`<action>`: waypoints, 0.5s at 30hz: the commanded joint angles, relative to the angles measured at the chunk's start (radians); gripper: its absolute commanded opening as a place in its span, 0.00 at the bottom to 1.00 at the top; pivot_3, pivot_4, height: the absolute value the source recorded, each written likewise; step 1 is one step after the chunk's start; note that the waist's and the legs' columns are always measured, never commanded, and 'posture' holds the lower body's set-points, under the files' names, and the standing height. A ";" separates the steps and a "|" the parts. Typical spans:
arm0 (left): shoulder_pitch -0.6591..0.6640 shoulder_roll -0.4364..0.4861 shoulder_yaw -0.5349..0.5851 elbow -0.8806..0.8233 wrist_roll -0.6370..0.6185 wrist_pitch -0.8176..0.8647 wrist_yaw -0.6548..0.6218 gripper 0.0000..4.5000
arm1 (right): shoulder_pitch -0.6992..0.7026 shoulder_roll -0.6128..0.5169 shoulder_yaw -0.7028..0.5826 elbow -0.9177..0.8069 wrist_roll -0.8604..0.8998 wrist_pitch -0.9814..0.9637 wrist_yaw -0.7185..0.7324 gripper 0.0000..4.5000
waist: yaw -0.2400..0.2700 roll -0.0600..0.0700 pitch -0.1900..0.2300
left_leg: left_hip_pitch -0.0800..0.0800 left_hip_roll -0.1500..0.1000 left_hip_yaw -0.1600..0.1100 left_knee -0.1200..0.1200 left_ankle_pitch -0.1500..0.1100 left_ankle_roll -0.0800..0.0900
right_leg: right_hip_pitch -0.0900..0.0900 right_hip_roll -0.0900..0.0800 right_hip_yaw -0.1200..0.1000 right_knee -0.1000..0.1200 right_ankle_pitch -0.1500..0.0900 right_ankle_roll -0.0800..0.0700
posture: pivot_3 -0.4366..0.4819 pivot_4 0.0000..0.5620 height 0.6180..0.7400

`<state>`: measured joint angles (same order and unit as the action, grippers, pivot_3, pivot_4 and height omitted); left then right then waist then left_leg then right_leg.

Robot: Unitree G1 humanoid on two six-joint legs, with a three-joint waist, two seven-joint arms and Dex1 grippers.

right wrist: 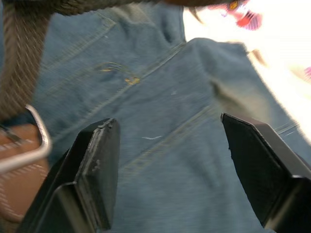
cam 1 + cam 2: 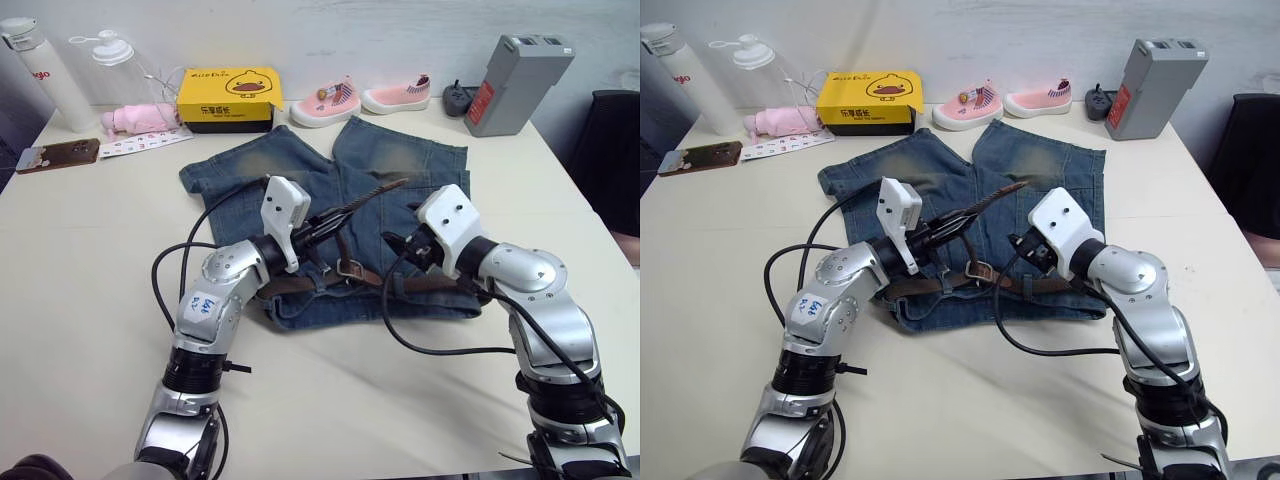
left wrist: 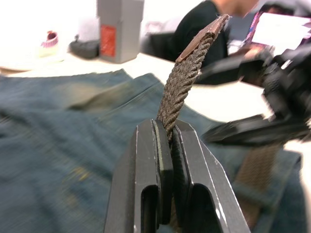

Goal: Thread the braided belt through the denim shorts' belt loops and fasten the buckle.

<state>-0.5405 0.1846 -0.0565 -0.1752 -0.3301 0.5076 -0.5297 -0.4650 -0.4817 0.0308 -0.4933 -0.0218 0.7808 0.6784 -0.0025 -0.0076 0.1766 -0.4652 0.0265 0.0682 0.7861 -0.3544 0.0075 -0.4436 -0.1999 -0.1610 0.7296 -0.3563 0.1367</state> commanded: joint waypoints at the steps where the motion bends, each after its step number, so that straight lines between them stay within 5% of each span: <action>1: 0.025 -0.005 0.001 -0.069 -0.025 -0.001 0.008 0.00 | -0.009 0.028 0.042 -0.140 0.124 0.139 0.040 0.44 | 0.000 0.000 0.000 | 0.000 0.000 0.000 0.000 0.000 0.000 | 0.000 0.000 0.000 0.000 0.000 0.000 | 0.48 0.27 0.32; 4: 0.038 -0.001 0.000 -0.082 -0.025 0.000 0.008 0.00 | 0.021 0.018 0.117 -0.150 0.102 0.162 0.021 0.15 | 0.001 0.000 0.000 | 0.000 0.000 0.000 0.000 0.000 0.000 | 0.000 0.000 0.000 0.000 0.000 0.000 | 0.48 0.27 0.32; 9: 0.082 0.020 0.007 -0.123 -0.030 0.013 0.006 0.00 | 0.085 -0.071 0.298 -0.129 0.032 0.176 0.002 0.15 | 0.002 0.000 0.000 | 0.000 -0.001 0.000 0.000 0.000 0.000 | 0.000 -0.001 0.000 0.000 0.000 0.000 | 0.48 0.27 0.32; 15: 0.207 0.091 0.040 -0.221 -0.050 0.045 -0.009 0.00 | 0.106 -0.108 0.344 -0.080 -0.007 0.154 -0.036 0.15 | 0.001 0.000 0.000 | 0.004 0.000 0.000 0.000 0.000 0.000 | 0.002 -0.001 0.001 0.000 0.000 0.000 | 0.48 0.27 0.32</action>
<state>-0.3751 0.2488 -0.0506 -0.3233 -0.3556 0.5419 -0.5292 -0.3792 -0.5655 0.3533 -0.6094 -0.0091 0.9279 0.6561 -0.0016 -0.0074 0.1762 -0.4595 0.0270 0.0683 0.7855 -0.3545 0.0077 -0.4397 -0.2005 -0.1602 0.7288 -0.3564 0.1364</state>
